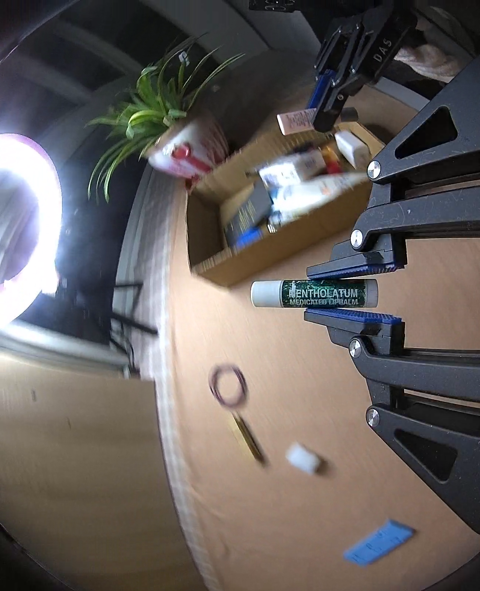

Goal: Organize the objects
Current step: 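Carry the glue stick and pink bottle over the box and open both tools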

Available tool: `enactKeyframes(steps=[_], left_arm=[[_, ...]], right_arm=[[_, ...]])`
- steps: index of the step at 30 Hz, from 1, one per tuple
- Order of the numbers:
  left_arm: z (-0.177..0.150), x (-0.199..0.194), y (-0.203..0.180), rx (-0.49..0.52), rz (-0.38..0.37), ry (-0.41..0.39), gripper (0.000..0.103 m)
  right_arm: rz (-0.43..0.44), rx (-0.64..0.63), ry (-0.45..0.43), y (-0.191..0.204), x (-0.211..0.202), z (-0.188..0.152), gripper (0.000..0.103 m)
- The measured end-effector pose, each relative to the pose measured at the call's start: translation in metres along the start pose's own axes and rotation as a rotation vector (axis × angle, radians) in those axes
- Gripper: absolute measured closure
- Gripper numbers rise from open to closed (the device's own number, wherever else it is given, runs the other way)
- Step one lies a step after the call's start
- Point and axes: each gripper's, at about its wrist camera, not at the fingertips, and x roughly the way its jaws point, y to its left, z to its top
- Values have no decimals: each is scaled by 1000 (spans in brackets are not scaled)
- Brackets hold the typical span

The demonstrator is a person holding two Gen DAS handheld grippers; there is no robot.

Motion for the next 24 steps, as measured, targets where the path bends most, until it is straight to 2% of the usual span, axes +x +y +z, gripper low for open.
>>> enactKeyframes(steps=[6, 12, 14, 15, 17, 18, 24], left_arm=[[23, 38, -49, 48, -38, 21, 86], [33, 63, -77, 68, -37, 30, 86], [35, 67, -83, 71, -41, 19, 86], [36, 68, -85, 72, -43, 15, 81], [37, 68, -86, 70, -35, 11, 42], [37, 66, -85, 69, -24, -3, 37], [39, 64, -71, 49, 3, -4, 37]], right_arm=[[-28, 22, 15, -32, 4, 2, 85], [-38, 32, 22, -48, 9, 4, 85], [-15, 36, 15, -52, 8, 5, 83], [8, 35, 16, -54, 7, 5, 77], [25, 21, -2, -52, 2, 4, 35], [16, 6, -23, -50, 0, 4, 32], [11, -12, -22, -43, 2, 6, 32]])
